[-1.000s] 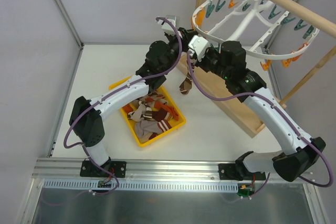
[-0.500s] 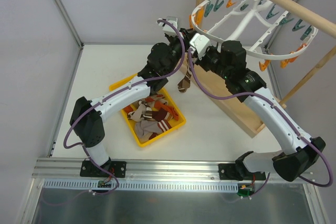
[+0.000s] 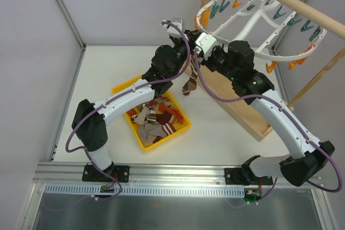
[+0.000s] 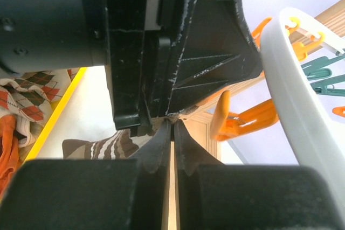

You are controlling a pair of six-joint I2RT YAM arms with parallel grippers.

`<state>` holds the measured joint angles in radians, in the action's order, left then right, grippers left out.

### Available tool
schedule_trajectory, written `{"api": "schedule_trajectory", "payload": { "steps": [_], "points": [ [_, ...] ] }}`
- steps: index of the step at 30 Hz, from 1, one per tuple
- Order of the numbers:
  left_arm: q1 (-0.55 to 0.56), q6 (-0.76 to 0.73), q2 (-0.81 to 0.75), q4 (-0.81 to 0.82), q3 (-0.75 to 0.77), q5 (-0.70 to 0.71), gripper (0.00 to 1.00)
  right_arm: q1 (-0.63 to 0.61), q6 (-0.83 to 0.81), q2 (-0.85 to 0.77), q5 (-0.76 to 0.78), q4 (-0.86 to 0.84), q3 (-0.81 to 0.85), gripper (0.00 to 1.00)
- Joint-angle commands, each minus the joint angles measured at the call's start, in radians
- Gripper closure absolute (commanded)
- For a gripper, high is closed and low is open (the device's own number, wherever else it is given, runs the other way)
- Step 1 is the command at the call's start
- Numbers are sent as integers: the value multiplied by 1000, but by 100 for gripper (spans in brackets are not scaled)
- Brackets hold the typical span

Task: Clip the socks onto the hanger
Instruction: Clamp the sock onto the hanger.

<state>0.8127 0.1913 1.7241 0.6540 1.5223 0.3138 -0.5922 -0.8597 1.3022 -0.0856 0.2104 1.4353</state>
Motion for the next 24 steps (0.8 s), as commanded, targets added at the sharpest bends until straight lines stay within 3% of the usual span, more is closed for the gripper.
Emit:
{"api": "schedule_trajectory", "payload": {
  "steps": [1,24],
  "points": [
    [6,3,-9,45,-7,30,100,6,-9,-18,7,-63,50,99],
    [54,-36,-17,52,-10,128,100,3,17,-30,61,-101,50,99]
  ]
}}
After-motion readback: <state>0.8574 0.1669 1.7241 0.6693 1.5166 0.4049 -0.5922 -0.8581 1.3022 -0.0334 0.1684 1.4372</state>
